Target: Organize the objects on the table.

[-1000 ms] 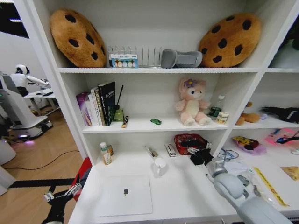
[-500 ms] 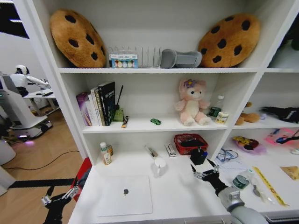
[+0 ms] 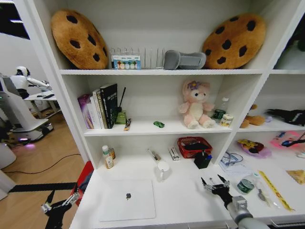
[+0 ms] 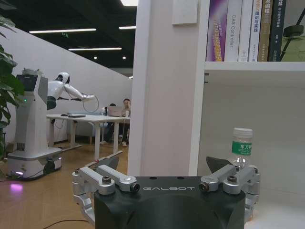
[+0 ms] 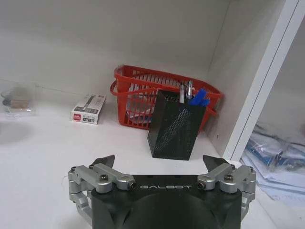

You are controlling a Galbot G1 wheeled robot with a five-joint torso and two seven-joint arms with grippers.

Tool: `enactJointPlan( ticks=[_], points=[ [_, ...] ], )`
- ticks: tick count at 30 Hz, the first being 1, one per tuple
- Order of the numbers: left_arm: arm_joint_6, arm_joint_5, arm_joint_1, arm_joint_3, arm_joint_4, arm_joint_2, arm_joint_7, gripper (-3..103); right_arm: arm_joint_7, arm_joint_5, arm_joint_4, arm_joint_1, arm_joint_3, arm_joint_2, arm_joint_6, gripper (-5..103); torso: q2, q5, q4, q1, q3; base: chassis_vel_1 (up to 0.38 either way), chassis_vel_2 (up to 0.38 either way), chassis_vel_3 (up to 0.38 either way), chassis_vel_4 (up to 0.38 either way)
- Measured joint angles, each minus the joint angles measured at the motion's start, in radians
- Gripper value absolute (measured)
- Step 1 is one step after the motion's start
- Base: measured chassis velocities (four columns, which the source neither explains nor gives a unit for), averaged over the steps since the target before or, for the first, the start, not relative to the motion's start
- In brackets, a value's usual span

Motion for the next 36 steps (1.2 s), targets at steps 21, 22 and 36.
enactJointPlan(
  ticks=[21, 22, 36],
  points=[
    [-0.001, 0.004, 0.008, -0.008, -0.005, -0.010, -0.002, 100, 0.004, 0.073, -0.059, 0.035, -0.001, 0.019, -0.022, 100, 0.000, -0.0001, -0.0002, 0.000, 0.000, 0.000, 0.000, 0.000, 0.000],
    [-0.001, 0.005, 0.008, -0.006, -0.005, -0.013, -0.002, 100, 0.005, 0.073, -0.069, 0.033, 0.002, 0.019, -0.021, 100, 0.000, -0.0001, -0.0002, 0.000, 0.000, 0.000, 0.000, 0.000, 0.000],
    [-0.019, 0.001, 0.020, -0.012, 0.004, -0.019, -0.002, 100, 0.012, 0.108, -0.147, 0.080, -0.030, 0.000, -0.047, 93, 0.000, -0.0001, -0.0001, 0.000, 0.000, 0.000, 0.000, 0.000, 0.000]
  ],
)
